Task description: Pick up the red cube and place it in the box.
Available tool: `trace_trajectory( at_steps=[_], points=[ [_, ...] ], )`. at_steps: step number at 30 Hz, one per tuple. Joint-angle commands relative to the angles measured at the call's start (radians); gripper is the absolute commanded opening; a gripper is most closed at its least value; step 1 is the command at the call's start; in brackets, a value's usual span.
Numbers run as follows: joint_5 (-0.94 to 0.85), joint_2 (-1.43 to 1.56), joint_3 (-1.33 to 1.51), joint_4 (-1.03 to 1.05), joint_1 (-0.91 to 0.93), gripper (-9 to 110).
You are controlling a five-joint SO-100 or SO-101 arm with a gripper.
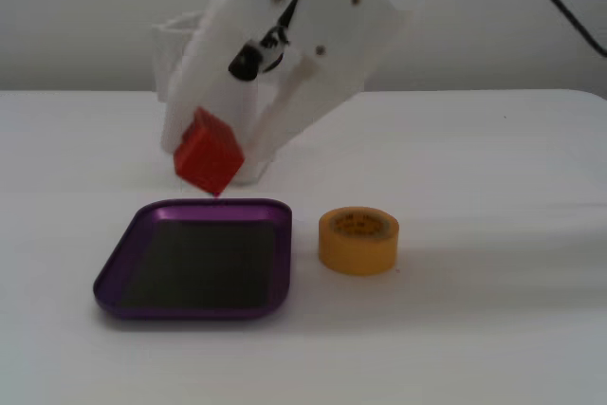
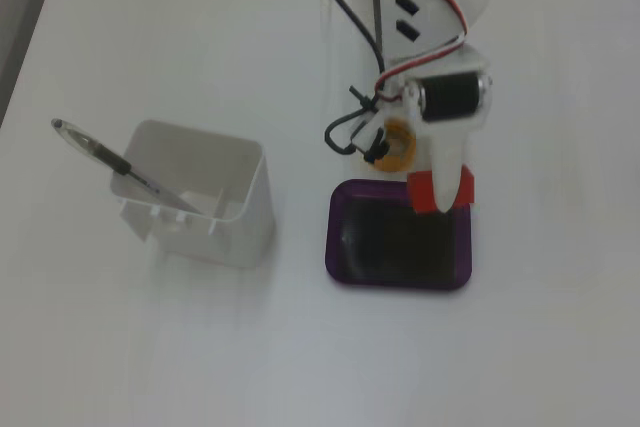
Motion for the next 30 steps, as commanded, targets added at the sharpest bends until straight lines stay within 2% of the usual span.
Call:
trace_trajectory(
  at_steps=[1,8,21,30],
  points=[
    [-0.009,-0.051,-0.080,-0.037,0.000,-1],
    [-0.006,-0.156,-0.133,-0.025,0.074,-1],
    [0.002,-0.175,-0.118,-0.021,0.101,-1],
    [0.003,-0.175,-0.118,0.057,0.147,-1]
  ],
)
